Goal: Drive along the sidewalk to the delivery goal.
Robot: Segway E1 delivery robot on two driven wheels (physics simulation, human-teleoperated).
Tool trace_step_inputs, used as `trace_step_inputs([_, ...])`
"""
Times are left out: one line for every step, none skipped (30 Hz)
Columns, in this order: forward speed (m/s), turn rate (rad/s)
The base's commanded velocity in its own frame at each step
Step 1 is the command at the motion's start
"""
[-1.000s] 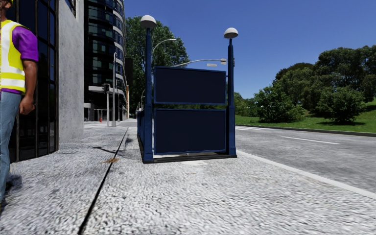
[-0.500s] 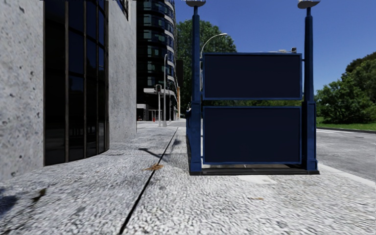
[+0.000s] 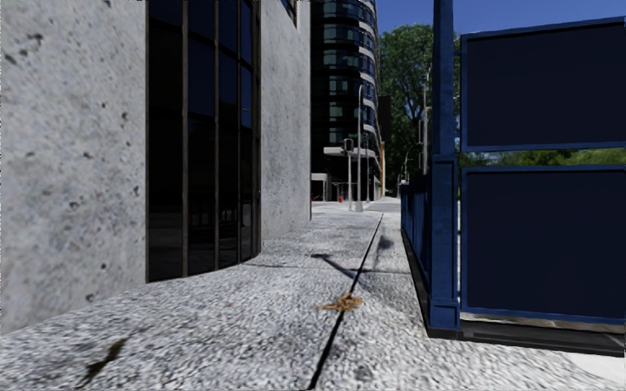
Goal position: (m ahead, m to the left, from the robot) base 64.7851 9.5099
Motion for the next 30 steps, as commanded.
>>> trace_step_inputs([1.44, 0.53])
trace_step_inputs([1.44, 0.47])
trace_step_inputs([1.44, 0.26])
trace_step_inputs([1.44, 0.07])
trace_step_inputs([1.44, 0.00])
trace_step_inputs([1.44, 0.00])
trace_step_inputs([1.44, 0.00])
trace_step_inputs([1.44, 0.00])
trace_step_inputs([1.44, 0.00])
trace_step_inputs([1.44, 0.00])
trace_step_inputs([1.44, 0.00])
trace_step_inputs([1.44, 0.00])
trace_step_inputs([1.44, 0.00])
trace_step_inputs([1.44, 0.00])
trace_step_inputs([1.44, 0.00])
trace_step_inputs([1.44, 0.00])
trace_step_inputs([1.44, 0.00])
trace_step_inputs([1.44, -0.01])
trace_step_inputs([1.44, -0.05])
trace_step_inputs([1.44, -0.07])
trace_step_inputs([1.44, -0.07])
trace_step_inputs([1.44, -0.07])
trace_step_inputs([1.44, -0.07])
trace_step_inputs([1.44, -0.07])
trace_step_inputs([1.44, -0.44])
trace_step_inputs([1.43, -1.20])
trace_step_inputs([1.43, -1.20])
trace_step_inputs([1.43, -1.20])
trace_step_inputs([1.43, -1.20])
trace_step_inputs([1.43, -1.20])
